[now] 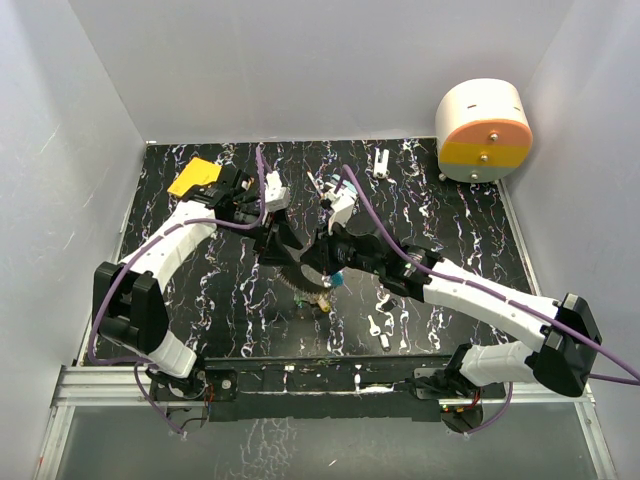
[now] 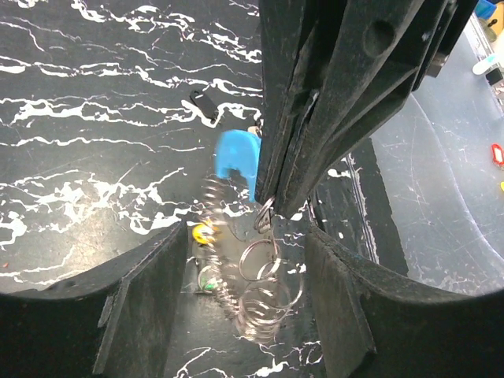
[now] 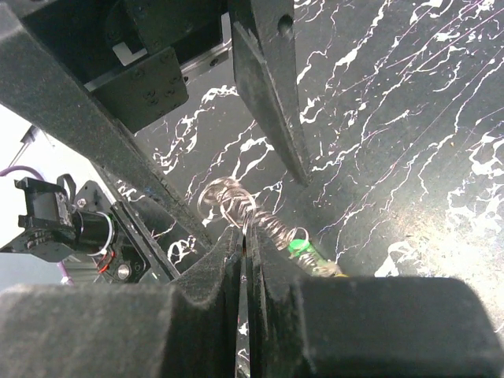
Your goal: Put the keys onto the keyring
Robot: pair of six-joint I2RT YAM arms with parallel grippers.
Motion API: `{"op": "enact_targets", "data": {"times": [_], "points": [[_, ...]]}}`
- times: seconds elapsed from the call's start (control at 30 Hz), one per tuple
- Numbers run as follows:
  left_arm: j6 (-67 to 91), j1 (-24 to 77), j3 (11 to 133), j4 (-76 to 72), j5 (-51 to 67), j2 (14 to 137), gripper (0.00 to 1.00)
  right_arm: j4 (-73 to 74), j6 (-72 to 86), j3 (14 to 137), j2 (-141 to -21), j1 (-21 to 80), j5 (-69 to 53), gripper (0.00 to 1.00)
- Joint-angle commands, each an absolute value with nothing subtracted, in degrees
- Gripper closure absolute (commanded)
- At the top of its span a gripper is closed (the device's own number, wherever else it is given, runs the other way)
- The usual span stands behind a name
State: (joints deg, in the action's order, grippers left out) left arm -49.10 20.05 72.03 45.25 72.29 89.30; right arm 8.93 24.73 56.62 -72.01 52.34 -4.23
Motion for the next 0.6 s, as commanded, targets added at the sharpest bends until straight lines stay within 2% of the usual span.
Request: {"op": "enact_targets", "data": {"times": [0.0,0.2,0.37,0.57], "points": [[-51.8,20.5,76.2,49.2,76.4,89.0,0.41,4.6,24.2,61.5,-70.1,53.4,-1.9,0.92],[-60.5,22.2,77.8,57.6,76.3,89.4,0.41,5.0,24.1,61.9,-70.4,53.9,-0.6,0.92],[-60.7,22.5,75.7,56.5,75.8,88.9,0.43,4.4,24.3,61.8,-69.8,54.0,-0.7,0.92],[-61.5,22.5,75.3,56.0,76.1,89.1,0.5,4.7,24.6,61.9,-68.7,54.1,0.0,0.92]]}}
